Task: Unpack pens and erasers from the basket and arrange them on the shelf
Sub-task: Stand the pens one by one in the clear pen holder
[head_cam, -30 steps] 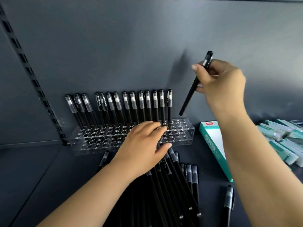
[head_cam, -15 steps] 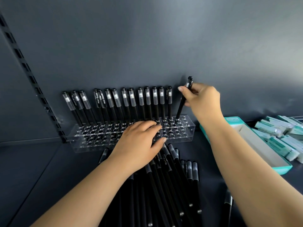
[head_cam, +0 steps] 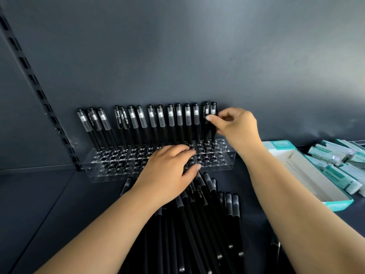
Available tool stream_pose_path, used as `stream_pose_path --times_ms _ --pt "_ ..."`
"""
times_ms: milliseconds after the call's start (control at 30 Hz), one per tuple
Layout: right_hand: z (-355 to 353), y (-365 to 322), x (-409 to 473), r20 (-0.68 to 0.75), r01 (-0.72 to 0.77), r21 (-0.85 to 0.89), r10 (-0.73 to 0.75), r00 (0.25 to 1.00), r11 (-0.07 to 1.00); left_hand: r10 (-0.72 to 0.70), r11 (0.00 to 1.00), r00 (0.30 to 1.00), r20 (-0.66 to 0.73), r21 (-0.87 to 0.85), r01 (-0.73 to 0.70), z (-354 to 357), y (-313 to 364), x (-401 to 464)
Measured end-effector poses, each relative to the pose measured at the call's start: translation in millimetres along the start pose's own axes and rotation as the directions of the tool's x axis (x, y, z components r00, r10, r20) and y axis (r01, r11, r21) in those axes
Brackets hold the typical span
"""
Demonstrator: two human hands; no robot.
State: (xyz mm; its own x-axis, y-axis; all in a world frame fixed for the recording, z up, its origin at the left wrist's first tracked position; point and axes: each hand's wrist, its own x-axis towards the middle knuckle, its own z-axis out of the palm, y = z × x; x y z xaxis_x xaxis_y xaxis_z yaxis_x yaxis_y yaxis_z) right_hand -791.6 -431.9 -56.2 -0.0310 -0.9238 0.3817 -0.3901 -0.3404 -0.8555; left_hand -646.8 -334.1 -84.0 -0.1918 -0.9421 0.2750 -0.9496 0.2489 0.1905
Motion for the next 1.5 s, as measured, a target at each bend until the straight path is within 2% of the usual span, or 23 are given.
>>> stream_pose_path --times_ms 233,433,600,733,833,933,1033,1133,1200,1267,1500 --pt "-6.6 1.9 0.5 0.115 -0.041 -0.037 0.044 0.992 0.998 0.009 1.0 1.0 0.002 -0.003 -0.009 0.5 -1.5 0.6" --pt "-11.2 -0.6 -0.7 0.207 -0.008 -0.263 0.065 0.976 0.965 -0.022 0.991 0.999 0.024 -0.134 0.025 -7.7 -0.3 1.9" --pt "-25.9 -10.0 -7.9 0.205 0.094 -0.468 0.004 0.979 0.879 -0.145 0.935 0.989 -0.01 -0.327 0.134 -33.6 1.6 -6.3" --pt "-31.4 -27.3 -31.3 0.224 0.197 -0.447 -0.104 0.969 0.873 -0.285 0.862 0.958 0.019 -0.432 0.264 -54.1 -3.6 -31.9" --pt "-23.9 -44.6 -67.5 0.369 0.339 -0.406 -0.186 0.91 0.849 -0.435 0.761 0.895 0.097 -0.491 0.423 -59.4 -22.7 -63.3" --pt "-9.2 -57.5 -106.4 0.581 0.443 -0.286 -0.214 0.785 0.85 -0.598 0.67 0.789 0.142 -0.451 0.589 -60.5 -38.2 -94.4" --pt "12.8 -58.5 -134.5 0.72 0.549 -0.221 -0.245 0.649 0.806 -0.709 0.582 0.682 0.18 -0.397 0.71 -54.7 -43.6 -116.9" --pt "26.3 -49.6 -149.5 0.802 0.615 -0.245 -0.199 0.563 0.75 -0.752 0.588 0.617 0.233 -0.186 0.787 -39.9 -42.4 -123.2" --pt "28.8 -40.9 -152.9 0.843 0.684 -0.294 -0.157 0.515 0.667 -0.769 0.606 0.6 0.219 -0.046 0.794 -32.9 -40.5 -122.7" --pt "26.6 -36.8 -153.7 0.858 0.711 -0.312 -0.133 0.496 0.631 -0.769 0.616 0.597 0.228 0.017 0.787 -30.0 -37.5 -120.5" --pt "25.1 -35.4 -155.3 0.861 0.701 -0.324 -0.109 0.497 0.636 -0.728 0.649 0.598 0.336 0.055 0.759 -31.1 -44.3 -117.2"
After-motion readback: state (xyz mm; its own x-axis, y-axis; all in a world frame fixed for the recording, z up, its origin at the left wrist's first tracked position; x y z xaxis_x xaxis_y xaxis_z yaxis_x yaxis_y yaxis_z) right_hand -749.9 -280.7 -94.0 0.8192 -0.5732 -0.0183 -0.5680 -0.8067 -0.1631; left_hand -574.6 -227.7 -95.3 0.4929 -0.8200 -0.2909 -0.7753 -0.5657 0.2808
